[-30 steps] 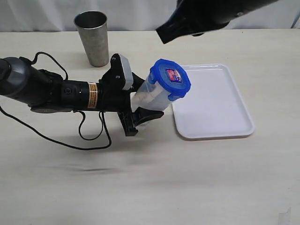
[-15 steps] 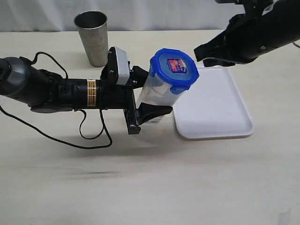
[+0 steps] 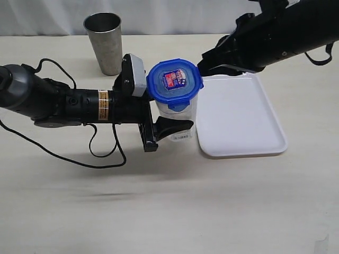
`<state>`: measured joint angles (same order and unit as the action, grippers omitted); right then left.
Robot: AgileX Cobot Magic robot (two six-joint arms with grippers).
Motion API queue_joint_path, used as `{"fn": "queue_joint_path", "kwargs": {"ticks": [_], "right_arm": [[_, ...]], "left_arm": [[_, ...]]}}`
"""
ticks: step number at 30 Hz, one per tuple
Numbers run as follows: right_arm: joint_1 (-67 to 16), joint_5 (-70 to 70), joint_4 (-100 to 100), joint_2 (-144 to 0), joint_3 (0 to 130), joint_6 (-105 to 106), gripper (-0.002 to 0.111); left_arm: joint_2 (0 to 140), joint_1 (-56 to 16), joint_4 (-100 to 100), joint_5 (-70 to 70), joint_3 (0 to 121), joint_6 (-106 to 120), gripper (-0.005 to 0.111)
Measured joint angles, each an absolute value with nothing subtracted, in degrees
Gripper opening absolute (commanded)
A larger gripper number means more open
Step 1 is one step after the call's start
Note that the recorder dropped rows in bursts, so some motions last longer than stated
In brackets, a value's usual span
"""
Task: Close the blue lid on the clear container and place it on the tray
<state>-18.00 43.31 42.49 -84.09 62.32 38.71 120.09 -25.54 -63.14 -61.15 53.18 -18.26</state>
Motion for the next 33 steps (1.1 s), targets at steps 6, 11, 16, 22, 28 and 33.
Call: {"fn": "queue_joint_path", "kwargs": {"ticks": [6,11,16,22,28,33], "right_arm": [[-18.13,43.46,40.75,-79.29,62.32,38.98,0.004],[-18.13,42.79,40.07,-71.81,61.57,38.31,0.004],[-18.13,32.86,39.85,-60.23,55.39,38.53,0.004],[-18.13,14.54,39.73,-42.15,42.22,38.74,0.004],[-18.13,3.42,39.73,-23.42,31.77,38.96,0.004],[-18.13,3.95,39.73,-8.16,27.12,38.96,0.004]], "left_arm": [[120.09,-25.54,-63.24,-60.3,53.18,-18.36,0.0],[120.09,-25.54,-63.13,-58.44,53.18,-18.36,0.0],[120.09,-25.54,-63.13,-57.07,53.18,-18.36,0.0],[120.09,-25.54,-63.05,-57.07,53.18,-18.36,0.0],[120.09,-25.54,-63.05,-56.85,53.18,-18.36,0.0],[120.09,-25.54,-63.05,-56.71,53.18,-18.36,0.0]]}}
